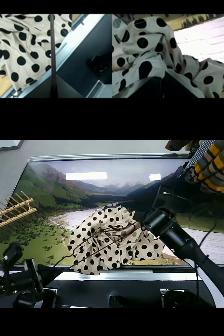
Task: Fold the clothes and pants, and hang the long-sleeved shirts on hangers.
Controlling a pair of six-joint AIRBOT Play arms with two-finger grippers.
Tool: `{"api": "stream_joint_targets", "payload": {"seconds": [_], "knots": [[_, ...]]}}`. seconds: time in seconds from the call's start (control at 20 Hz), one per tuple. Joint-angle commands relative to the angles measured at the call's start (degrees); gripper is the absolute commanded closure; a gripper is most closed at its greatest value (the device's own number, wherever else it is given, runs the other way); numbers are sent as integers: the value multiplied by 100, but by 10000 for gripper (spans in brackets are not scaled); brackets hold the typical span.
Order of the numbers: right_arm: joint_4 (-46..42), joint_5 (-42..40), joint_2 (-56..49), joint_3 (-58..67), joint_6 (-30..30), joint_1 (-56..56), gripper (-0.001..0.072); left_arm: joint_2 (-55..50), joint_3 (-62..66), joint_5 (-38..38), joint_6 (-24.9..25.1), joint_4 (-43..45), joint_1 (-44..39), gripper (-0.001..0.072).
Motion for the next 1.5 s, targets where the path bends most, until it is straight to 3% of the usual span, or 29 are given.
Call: {"api": "stream_joint_targets", "payload": {"seconds": [0.0, 0.45, 0.7, 1.1, 1.45], "knots": [[133, -15, 225, 4, -94, -2, 680, -380, -92, 286, 535, -227, -4, 691], [522, 57, 313, 999, -1126, -2, 680, -1436, -90, 470, 1705, -708, -7, 691], [1034, 638, 315, 1775, -1576, 0, 680, -1875, -90, 1226, 2068, -979, -267, 691], [1423, 1534, 319, 2094, -1847, 0, 680, -2651, -87, 3088, 2179, -1093, -1471, 690], [1685, 1622, 363, 2094, -1982, 0, 680, -3276, -85, 4194, 2155, -1165, -2201, 691]]}}
